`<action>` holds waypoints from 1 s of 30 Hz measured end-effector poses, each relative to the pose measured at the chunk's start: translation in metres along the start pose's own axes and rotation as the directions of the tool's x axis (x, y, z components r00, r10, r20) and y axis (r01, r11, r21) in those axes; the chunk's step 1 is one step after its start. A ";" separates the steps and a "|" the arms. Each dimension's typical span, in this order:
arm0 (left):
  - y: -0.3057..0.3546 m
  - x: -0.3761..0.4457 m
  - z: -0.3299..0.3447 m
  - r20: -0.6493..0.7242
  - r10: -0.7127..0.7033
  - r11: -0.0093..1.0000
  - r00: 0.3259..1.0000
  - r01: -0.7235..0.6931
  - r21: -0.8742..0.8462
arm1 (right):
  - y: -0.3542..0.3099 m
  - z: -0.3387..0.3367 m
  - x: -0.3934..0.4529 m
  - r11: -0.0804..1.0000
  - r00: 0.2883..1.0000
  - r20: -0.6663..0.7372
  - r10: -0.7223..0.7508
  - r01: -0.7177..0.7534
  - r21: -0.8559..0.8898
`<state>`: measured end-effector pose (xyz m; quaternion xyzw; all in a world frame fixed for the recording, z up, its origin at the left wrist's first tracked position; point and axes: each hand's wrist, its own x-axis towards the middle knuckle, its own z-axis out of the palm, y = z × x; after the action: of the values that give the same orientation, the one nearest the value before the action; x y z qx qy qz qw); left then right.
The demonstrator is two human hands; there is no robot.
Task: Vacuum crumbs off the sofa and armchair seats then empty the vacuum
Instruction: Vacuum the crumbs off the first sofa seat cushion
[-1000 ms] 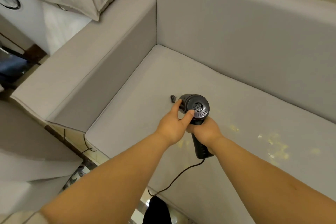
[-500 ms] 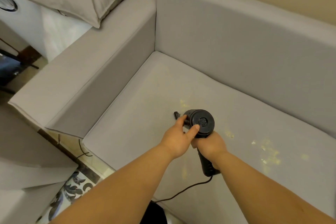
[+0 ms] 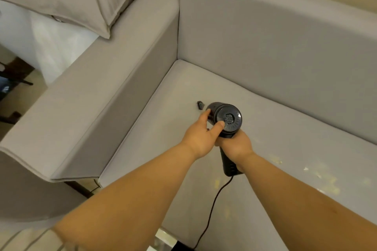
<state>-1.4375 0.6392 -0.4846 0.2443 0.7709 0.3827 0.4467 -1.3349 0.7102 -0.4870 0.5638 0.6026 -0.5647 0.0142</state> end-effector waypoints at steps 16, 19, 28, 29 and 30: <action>0.002 -0.029 0.017 0.071 -0.056 0.998 0.996 0.053 0.041 | 0.028 -0.014 -0.029 0.989 0.991 0.047 0.123 -0.119 -0.083; -0.005 -0.055 0.034 0.064 -0.074 0.996 0.995 0.071 0.050 | 0.049 -0.022 -0.051 0.986 0.988 0.069 0.138 -0.131 -0.099; -0.022 -0.120 0.070 -0.003 -0.088 0.996 0.996 0.088 -0.004 | 0.090 -0.041 -0.099 0.989 0.990 0.123 0.069 -0.052 -0.140; -0.022 -0.122 0.068 -0.014 -0.078 0.997 0.997 0.078 -0.008 | 0.090 -0.039 -0.100 0.991 0.991 0.125 0.047 -0.031 -0.128; -0.022 -0.124 0.065 -0.028 -0.068 0.998 0.997 0.068 -0.014 | 0.089 -0.037 -0.100 0.993 0.991 0.128 0.026 -0.011 -0.117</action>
<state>-1.3211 0.5614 -0.4604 0.2097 0.7825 0.3756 0.4501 -1.2136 0.6447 -0.4676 0.5299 0.6270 -0.5638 0.0913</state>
